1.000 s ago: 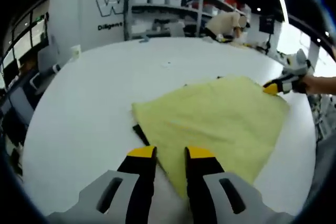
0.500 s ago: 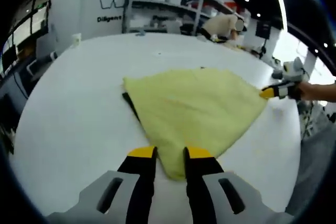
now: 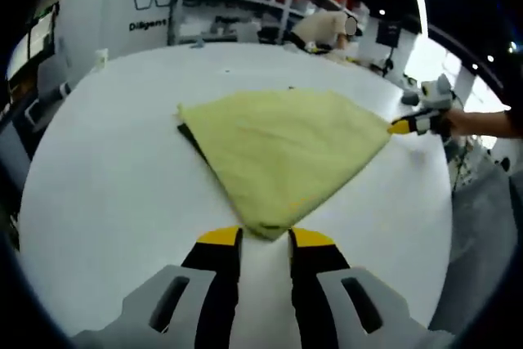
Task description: Fold the garment on the visible template until the final outline fits inside the template.
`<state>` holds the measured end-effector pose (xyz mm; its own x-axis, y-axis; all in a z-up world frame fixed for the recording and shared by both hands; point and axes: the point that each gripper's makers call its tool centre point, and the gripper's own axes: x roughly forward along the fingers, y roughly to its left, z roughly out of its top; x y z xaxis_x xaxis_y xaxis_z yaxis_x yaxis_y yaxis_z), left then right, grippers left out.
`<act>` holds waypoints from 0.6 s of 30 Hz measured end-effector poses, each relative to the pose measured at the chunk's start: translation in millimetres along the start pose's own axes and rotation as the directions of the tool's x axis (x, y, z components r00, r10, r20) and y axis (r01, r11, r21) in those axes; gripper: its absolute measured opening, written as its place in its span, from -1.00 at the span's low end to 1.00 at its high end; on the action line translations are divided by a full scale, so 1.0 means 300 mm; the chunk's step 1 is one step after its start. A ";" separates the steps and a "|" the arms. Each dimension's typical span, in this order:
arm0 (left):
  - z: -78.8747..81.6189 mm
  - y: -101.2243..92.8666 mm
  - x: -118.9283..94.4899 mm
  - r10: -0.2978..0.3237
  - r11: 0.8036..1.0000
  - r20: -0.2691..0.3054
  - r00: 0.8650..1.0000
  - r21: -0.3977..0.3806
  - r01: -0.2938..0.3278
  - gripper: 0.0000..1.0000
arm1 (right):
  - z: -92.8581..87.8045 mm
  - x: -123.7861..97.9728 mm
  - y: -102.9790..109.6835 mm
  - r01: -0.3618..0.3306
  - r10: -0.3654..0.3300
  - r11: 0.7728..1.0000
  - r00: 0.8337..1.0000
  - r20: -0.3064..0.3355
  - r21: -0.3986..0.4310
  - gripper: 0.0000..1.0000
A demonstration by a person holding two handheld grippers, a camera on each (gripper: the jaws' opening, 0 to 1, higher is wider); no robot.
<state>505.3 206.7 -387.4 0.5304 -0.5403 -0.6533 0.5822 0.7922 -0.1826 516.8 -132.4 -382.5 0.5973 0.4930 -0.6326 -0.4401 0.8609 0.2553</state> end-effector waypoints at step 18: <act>0.030 -0.025 -0.011 -0.093 0.991 -0.025 0.995 0.095 0.095 -0.99 | 0.002 0.007 -0.016 -0.040 0.041 0.999 0.999 -0.019 0.014 -1.00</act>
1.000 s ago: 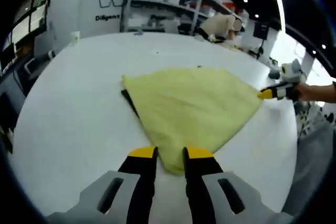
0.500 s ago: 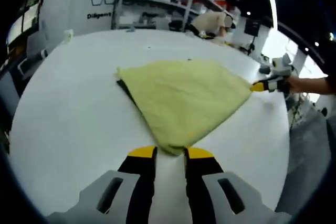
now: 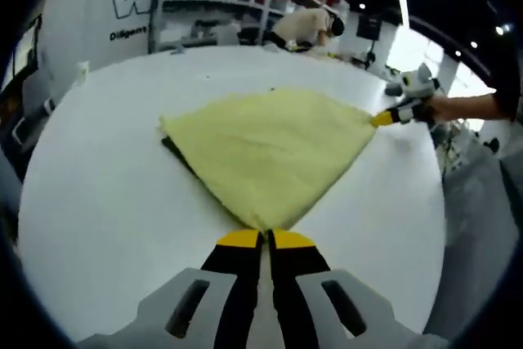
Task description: Fold the garment on the visible template until the final outline fits inside the template.
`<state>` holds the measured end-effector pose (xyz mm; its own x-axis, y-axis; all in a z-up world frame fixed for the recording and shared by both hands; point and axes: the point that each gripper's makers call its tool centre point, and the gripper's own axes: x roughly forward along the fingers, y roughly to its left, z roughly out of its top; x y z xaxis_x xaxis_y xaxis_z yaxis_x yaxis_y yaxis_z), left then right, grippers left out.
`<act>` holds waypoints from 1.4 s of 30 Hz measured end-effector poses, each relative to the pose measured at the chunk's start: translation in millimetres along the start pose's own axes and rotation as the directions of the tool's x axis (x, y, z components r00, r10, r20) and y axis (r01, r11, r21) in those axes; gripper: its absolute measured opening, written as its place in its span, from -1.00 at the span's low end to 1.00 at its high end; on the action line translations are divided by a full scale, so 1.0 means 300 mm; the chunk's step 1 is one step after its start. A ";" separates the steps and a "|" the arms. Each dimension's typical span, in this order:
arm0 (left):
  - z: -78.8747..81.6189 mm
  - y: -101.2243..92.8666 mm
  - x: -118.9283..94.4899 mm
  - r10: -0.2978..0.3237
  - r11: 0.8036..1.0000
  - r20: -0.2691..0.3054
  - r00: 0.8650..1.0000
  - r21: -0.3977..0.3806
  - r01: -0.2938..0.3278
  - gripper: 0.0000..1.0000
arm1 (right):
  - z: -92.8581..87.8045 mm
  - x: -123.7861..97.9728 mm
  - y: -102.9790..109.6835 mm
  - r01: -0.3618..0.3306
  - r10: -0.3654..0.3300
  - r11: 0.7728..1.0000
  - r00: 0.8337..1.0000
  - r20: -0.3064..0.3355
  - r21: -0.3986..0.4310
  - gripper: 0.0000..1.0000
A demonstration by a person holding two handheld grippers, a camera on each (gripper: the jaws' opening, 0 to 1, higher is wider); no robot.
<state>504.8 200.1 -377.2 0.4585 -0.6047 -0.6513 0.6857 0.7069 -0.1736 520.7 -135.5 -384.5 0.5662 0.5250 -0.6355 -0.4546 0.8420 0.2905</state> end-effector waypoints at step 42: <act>-0.002 0.019 0.006 0.195 0.906 0.097 0.976 -0.400 -0.141 -1.00 | -0.019 -0.046 -0.005 0.037 -0.040 0.994 0.999 0.026 0.105 -1.00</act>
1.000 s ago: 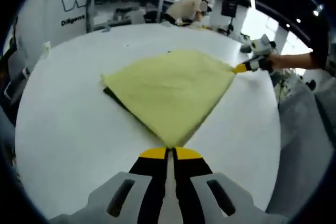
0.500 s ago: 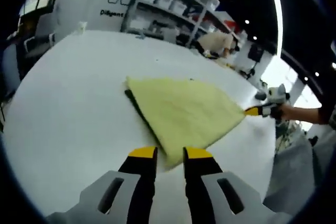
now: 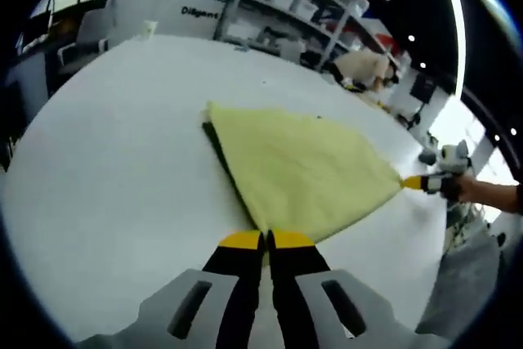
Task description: Fold the garment on the visible template until the final outline fits inside the template.
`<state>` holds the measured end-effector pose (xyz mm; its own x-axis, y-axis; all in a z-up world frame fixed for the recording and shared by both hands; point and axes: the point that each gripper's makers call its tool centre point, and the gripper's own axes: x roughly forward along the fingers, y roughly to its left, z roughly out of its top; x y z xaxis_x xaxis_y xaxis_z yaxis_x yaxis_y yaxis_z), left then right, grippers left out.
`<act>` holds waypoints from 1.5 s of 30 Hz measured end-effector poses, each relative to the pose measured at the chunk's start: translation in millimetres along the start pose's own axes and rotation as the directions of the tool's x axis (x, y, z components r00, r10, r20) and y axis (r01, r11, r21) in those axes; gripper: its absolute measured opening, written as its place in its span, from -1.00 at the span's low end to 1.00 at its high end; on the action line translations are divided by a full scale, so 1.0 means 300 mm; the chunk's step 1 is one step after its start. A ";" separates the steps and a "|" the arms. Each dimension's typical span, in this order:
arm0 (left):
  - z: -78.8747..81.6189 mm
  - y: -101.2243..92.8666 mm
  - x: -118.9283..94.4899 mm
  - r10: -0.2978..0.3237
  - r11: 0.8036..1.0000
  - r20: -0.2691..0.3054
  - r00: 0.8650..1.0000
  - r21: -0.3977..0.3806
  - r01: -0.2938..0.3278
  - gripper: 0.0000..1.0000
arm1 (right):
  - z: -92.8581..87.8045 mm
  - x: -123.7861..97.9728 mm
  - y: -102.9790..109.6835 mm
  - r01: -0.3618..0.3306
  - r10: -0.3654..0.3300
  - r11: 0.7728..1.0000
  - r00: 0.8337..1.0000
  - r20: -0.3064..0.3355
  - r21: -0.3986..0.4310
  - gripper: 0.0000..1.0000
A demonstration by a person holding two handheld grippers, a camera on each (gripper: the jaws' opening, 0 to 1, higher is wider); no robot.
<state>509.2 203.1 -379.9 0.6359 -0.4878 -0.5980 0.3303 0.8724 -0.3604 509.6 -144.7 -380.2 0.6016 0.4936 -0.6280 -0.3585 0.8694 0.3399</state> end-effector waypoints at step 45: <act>-0.049 -0.094 -0.352 0.188 0.932 0.140 0.972 0.288 -0.222 -0.46 | -0.093 -0.340 0.156 0.096 -0.076 0.988 0.983 0.169 -0.117 -0.55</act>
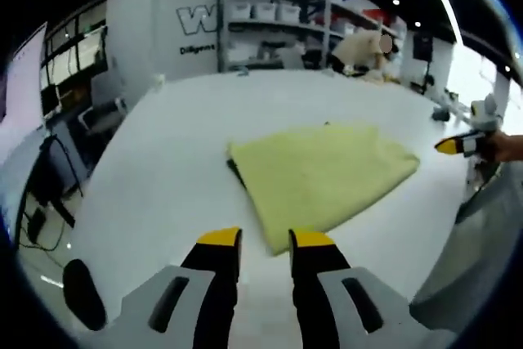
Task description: Fold the garment on the visible template until the final outline fits inside the template.
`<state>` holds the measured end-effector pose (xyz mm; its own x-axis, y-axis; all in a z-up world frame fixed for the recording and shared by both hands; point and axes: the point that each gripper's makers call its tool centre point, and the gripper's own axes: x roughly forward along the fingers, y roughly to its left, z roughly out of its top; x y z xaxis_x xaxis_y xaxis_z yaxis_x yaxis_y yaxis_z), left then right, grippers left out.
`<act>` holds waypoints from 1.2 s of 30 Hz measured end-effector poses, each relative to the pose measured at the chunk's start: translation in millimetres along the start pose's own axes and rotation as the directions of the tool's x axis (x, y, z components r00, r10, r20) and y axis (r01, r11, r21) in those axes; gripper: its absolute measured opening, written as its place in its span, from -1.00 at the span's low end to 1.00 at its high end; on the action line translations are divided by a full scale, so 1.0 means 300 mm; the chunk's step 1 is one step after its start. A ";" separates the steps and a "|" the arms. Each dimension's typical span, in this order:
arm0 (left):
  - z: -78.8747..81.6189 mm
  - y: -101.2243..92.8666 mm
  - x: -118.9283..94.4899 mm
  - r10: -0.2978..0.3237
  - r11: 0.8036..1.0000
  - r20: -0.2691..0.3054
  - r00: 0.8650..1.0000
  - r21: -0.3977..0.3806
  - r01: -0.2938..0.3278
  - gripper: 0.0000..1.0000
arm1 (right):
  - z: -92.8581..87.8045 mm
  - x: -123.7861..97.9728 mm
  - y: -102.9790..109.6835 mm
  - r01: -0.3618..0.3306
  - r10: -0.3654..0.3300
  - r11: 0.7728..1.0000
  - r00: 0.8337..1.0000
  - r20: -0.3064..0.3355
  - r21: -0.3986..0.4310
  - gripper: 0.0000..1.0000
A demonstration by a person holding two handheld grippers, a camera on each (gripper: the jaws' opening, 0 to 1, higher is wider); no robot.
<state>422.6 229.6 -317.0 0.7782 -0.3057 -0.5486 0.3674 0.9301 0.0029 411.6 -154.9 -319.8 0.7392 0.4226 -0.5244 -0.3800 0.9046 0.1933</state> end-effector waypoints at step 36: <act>0.097 -0.174 -0.221 -0.005 0.999 0.250 0.968 -0.038 0.015 0.98 | 0.047 -0.233 0.172 0.014 0.006 0.994 0.983 0.184 -0.106 0.77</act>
<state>366.5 195.5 -256.5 0.8789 -0.3518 -0.3220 0.3595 0.9324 -0.0374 348.3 -137.0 -261.4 0.8266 0.4313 -0.3615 -0.4265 0.8992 0.0975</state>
